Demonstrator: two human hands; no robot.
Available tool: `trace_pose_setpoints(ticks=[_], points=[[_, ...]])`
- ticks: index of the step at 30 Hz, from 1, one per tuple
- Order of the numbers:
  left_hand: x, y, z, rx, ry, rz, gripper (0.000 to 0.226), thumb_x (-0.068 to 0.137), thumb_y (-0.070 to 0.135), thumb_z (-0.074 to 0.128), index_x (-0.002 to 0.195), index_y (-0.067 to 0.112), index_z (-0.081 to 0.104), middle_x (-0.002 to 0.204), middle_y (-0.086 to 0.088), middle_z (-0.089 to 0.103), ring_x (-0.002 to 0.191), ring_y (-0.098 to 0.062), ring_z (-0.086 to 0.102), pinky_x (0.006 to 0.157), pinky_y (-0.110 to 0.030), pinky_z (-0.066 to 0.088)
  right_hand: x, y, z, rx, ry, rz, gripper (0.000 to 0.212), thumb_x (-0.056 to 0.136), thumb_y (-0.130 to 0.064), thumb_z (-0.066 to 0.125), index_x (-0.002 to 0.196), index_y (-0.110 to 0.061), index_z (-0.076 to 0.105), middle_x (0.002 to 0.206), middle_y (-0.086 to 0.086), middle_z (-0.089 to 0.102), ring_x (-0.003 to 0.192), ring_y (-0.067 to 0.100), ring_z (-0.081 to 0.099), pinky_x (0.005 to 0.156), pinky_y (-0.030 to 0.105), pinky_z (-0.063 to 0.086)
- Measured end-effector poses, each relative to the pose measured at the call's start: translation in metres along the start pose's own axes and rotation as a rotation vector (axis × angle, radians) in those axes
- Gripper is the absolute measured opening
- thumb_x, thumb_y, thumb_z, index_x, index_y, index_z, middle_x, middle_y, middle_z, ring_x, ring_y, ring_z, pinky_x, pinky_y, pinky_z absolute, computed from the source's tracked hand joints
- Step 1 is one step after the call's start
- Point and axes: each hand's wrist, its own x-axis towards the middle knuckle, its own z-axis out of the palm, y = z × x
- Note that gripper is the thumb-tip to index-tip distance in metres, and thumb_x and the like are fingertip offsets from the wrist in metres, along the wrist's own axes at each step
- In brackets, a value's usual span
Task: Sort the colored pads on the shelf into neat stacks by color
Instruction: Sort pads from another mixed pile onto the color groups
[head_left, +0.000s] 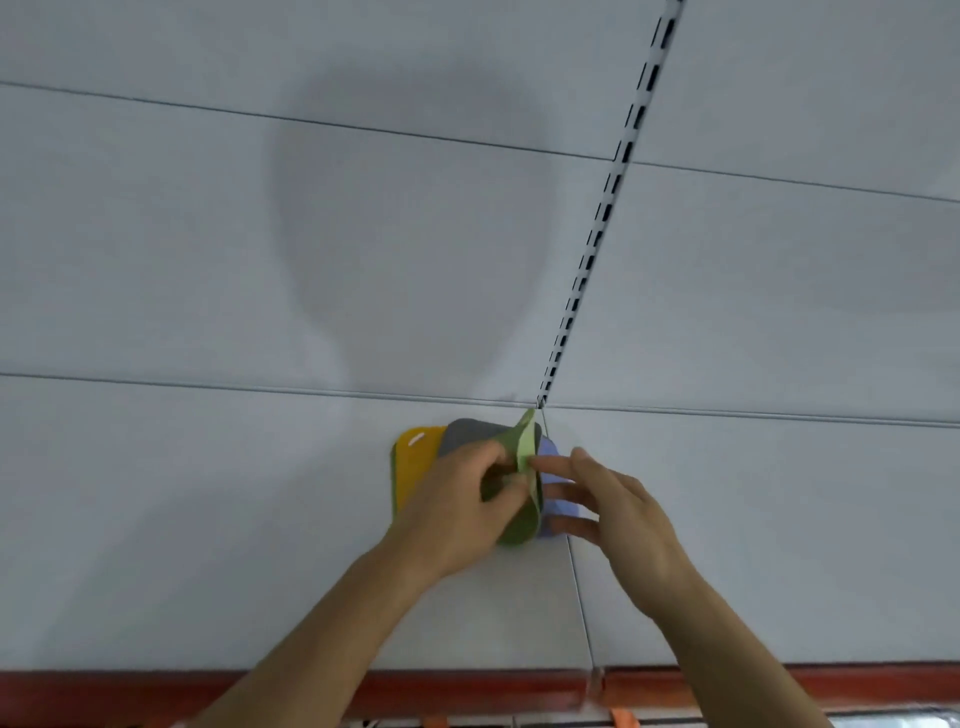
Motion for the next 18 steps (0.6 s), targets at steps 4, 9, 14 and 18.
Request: trace_pose_setpoints(ticks=[4,9,14,18], points=[[0.009,-0.002,-0.003,-0.113,0.08,-0.22,0.029,0.098,0.022,0.065,0.07,0.019,0.058,0.062,0.003,0.057,0.064,-0.016,0.055,0.067,-0.041,0.052,0.015,0.009,-0.002,0.031,0.048,-0.061,0.028,0.107,-0.013,0.051,0.115,-0.022,0.076,0.11,0.002,0.078,0.09,0.023,0.078,0.08,0.042,0.065],[0.011,-0.005,-0.022,-0.203,0.29,-0.386,0.024,0.087,0.035,0.055,0.078,0.014,0.061,0.079,-0.01,0.07,0.084,-0.033,0.07,0.081,-0.056,0.06,0.04,0.031,-0.011,-0.357,-0.035,-0.201,0.044,0.092,0.008,0.05,0.12,-0.018,0.072,0.103,0.006,0.074,0.071,0.007,0.072,0.067,0.018,0.056],[0.011,-0.022,-0.04,-0.477,0.36,-0.55,0.011,0.1,0.018,0.057,0.1,0.009,0.063,0.099,-0.018,0.075,0.079,-0.033,0.079,0.072,-0.052,0.067,0.05,0.043,-0.01,-0.905,-0.032,-0.564,0.044,0.075,-0.016,0.06,0.113,-0.03,0.077,0.111,-0.005,0.062,0.098,0.019,0.062,0.086,0.027,0.052],[0.005,-0.036,-0.058,-0.369,0.51,-0.496,0.007,0.098,0.016,0.058,0.098,0.02,0.063,0.096,-0.013,0.076,0.08,-0.033,0.079,0.073,-0.059,0.065,0.049,0.028,-0.026,-0.838,0.135,-0.814,0.009,0.092,-0.025,0.074,0.094,-0.032,0.079,0.131,-0.004,0.059,0.119,0.014,0.055,0.093,0.022,0.046]])
